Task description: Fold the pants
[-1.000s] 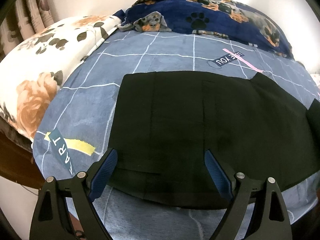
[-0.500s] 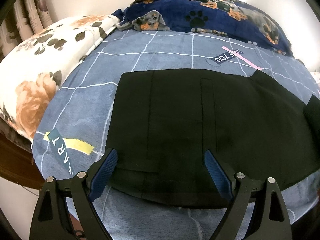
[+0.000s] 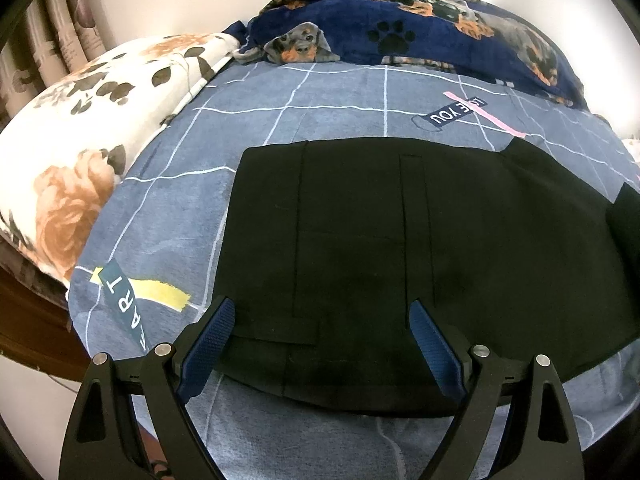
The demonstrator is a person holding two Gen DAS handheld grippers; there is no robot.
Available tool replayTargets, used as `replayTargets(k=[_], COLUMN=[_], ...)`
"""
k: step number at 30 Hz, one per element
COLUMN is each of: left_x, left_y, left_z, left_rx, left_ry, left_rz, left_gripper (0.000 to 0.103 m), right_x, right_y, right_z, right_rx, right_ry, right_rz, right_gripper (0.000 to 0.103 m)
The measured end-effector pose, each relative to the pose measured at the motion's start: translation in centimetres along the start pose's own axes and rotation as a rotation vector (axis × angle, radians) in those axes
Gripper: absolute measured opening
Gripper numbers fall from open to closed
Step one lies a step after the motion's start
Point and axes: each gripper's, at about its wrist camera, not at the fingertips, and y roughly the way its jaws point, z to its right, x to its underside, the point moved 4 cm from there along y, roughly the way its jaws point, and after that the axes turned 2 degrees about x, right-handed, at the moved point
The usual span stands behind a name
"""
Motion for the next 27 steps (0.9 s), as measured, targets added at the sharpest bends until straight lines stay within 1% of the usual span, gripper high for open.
replayTargets(k=[9, 27], left_x=[0.0, 0.1], left_y=[0.0, 0.2], left_z=[-0.1, -0.1], left_rx=[-0.003, -0.004], left_ry=[0.002, 0.003], left_rz=[-0.006, -0.009], left_gripper=[0.089, 0.089], right_x=[0.0, 0.1], right_y=[0.1, 0.2], right_z=[-0.6, -1.2], right_rx=[0.021, 0.027], right_ry=[-0.032, -0.05], right_rz=[0.005, 0.003], right_gripper=[0.017, 0.018])
